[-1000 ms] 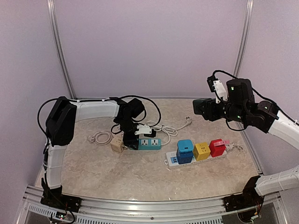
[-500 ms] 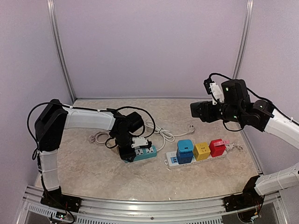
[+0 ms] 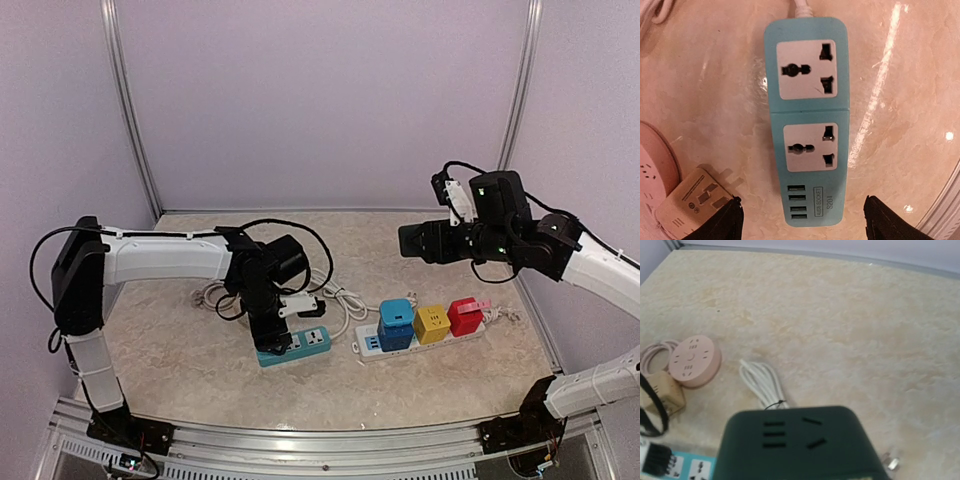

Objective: Insert the plug
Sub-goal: Move the socket to the center of the board, then adjust the plug.

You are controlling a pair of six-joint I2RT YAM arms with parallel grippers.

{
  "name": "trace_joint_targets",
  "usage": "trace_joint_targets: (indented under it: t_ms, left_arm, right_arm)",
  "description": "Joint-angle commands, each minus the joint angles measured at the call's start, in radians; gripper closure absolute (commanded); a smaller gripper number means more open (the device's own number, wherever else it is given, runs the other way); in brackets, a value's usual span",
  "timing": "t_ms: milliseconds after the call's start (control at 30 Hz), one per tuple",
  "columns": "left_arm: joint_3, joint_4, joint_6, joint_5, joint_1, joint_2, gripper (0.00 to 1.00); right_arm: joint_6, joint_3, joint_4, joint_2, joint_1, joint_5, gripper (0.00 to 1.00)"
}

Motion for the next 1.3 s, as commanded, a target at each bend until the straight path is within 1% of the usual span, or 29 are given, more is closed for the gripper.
trace_joint_targets:
  t_ms: [0,100,200,300,333,400,433,467,533,600,667,767,833,900,1000,1100,1267]
  left_arm:
    - [0.106,-0.130,0.072,0.012,-0.001,-0.084,0.17]
    - [0.143,-0.179,0.123,0.011,0.019,-0.146,0.15]
    - [0.187,-0.189,0.177,-0.013,0.071,-0.230,0.14]
    - [0.244,-0.177,0.195,-0.024,0.154,-0.326,0.14]
    - [0.252,-0.155,0.208,-0.012,0.185,-0.355,0.14]
    - [0.246,-0.100,0.227,0.009,0.238,-0.431,0.11]
    - [0.237,-0.073,0.231,0.010,0.258,-0.483,0.11]
    - [0.225,-0.047,0.230,-0.001,0.270,-0.518,0.11]
    - [0.166,0.015,0.214,-0.017,0.280,-0.579,0.11]
    - [0.077,0.072,0.224,0.023,0.266,-0.637,0.10]
    - [-0.031,0.148,0.237,0.041,0.211,-0.700,0.09]
    - [-0.145,0.274,0.300,0.012,0.091,-0.794,0.03]
    - [-0.149,0.284,0.319,-0.009,0.019,-0.822,0.01]
    - [-0.122,0.288,0.295,-0.017,-0.026,-0.824,0.01]
    - [-0.099,0.315,0.249,-0.003,-0.067,-0.827,0.01]
    - [-0.096,0.328,0.244,-0.003,-0.122,-0.819,0.01]
    - [-0.150,0.376,0.256,-0.011,-0.187,-0.772,0.01]
  right_arm:
    - [0.055,0.037,0.041,0.012,0.014,-0.077,1.00]
    - [0.078,0.062,0.053,0.027,0.018,-0.170,1.00]
    - [0.133,0.113,0.043,0.051,0.020,-0.262,1.00]
    - [0.198,0.164,0.058,0.080,0.022,-0.429,1.00]
    - [0.245,0.160,0.093,0.085,0.024,-0.511,1.00]
    - [0.333,0.136,0.248,0.091,0.025,-0.680,1.00]
    - [0.378,0.126,0.301,0.092,0.026,-0.738,1.00]
    - [0.408,0.122,0.329,0.091,0.031,-0.756,1.00]
    - [0.417,0.141,0.293,0.084,0.047,-0.714,1.00]
    - [0.412,0.167,0.236,0.080,0.065,-0.662,1.00]
    - [0.424,0.176,0.222,0.084,0.090,-0.641,1.00]
    - [0.438,0.178,0.205,0.096,0.134,-0.578,1.00]
    - [0.454,0.174,0.201,0.111,0.164,-0.534,1.00]
    - [0.465,0.173,0.204,0.137,0.202,-0.484,1.00]
    - [0.468,0.184,0.208,0.178,0.266,-0.406,1.00]
    - [0.475,0.199,0.237,0.215,0.316,-0.366,1.00]
    - [0.481,0.242,0.229,0.265,0.363,-0.306,1.00]
